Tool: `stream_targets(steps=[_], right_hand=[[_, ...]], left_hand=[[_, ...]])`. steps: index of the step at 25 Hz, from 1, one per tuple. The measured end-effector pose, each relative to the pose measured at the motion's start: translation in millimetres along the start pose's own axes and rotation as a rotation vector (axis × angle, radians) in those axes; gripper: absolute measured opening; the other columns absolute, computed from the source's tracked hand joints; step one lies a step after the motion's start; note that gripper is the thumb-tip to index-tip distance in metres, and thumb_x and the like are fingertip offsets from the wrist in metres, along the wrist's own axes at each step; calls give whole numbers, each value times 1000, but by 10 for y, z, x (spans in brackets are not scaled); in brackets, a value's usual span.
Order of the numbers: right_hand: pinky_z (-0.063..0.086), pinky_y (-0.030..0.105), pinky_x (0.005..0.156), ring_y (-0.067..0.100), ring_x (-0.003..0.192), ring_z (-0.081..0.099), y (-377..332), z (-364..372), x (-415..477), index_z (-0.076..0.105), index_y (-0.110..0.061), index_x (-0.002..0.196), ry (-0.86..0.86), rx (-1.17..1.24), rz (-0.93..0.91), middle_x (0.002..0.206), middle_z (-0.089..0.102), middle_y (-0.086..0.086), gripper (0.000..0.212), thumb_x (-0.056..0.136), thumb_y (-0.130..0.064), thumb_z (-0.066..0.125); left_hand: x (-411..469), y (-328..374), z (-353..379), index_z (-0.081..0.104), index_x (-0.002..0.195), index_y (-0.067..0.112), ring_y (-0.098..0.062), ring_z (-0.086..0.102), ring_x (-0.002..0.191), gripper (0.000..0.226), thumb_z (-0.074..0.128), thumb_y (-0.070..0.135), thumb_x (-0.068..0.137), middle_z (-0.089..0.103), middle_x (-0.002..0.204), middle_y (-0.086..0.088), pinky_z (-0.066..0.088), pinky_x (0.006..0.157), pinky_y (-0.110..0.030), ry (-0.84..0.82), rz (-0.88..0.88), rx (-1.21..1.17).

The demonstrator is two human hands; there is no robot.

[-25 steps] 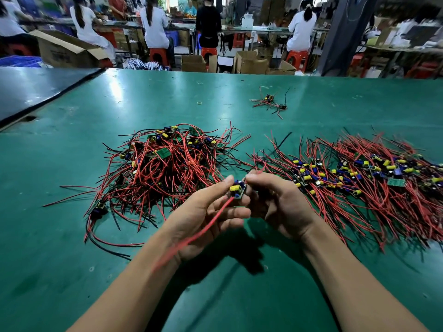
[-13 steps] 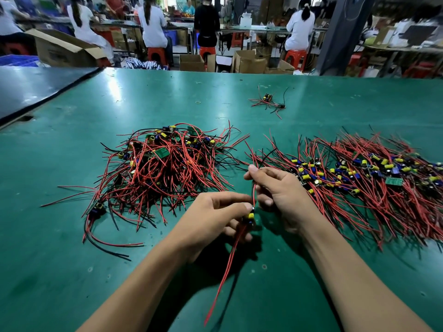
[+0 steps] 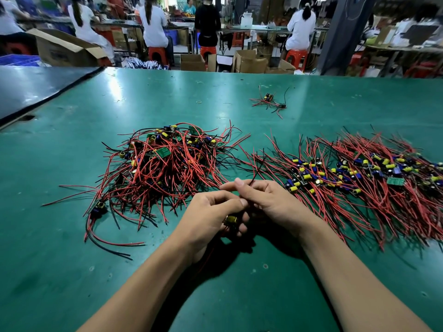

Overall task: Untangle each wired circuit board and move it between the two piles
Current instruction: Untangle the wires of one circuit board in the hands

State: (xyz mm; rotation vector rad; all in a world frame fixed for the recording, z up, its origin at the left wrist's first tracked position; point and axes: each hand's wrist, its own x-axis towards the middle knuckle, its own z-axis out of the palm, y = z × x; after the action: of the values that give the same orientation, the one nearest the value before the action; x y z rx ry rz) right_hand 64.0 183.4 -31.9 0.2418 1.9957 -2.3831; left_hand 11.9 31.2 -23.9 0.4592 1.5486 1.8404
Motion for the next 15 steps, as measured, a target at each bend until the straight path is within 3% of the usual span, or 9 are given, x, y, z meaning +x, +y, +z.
stream_targets(steps=[2,4,6,9,12,15], right_hand=[[20,26,51,14,48,34,2,-69,20,80,-18,93,123,-185,-69,58,47,20,40,88,-54,67],[18,25,48,12,45,28,1,-144,46,81,-21,90,258,-371,-148,53,35,6,43,88,-59,61],[21,23,45,10,43,29,17,-203,75,79,-19,87,353,-396,-204,52,35,0,46,89,-59,58],[22,18,39,8,37,28,15,-147,124,79,-15,78,414,-74,-162,52,37,-4,52,93,-58,53],[20,15,34,3,34,24,-52,-104,135,80,-17,75,261,316,32,55,36,-7,62,100,-58,41],[21,16,33,2,37,23,-93,-152,110,82,-16,85,169,334,67,59,30,-7,58,98,-57,43]], left_hand=[[-2,-9,-10,64,75,1,-21,56,48,14,64,3,89,63,64,-15,49,48,-24,-12,14,3],[-5,-17,-16,62,75,2,-22,55,50,14,64,2,88,62,64,-15,49,50,-25,-39,16,22],[-7,-20,-14,62,77,1,-22,56,52,12,64,2,89,63,64,-15,50,51,-25,-68,12,36],[-4,-26,6,64,79,-2,-23,57,53,11,64,3,89,65,65,-14,50,54,-26,-89,27,82],[16,-48,13,67,80,-6,-21,57,58,13,67,5,88,67,64,-8,47,59,-29,-64,97,270],[24,-77,28,71,84,1,-22,60,62,9,67,8,89,68,68,-9,48,64,-33,-14,130,346]])
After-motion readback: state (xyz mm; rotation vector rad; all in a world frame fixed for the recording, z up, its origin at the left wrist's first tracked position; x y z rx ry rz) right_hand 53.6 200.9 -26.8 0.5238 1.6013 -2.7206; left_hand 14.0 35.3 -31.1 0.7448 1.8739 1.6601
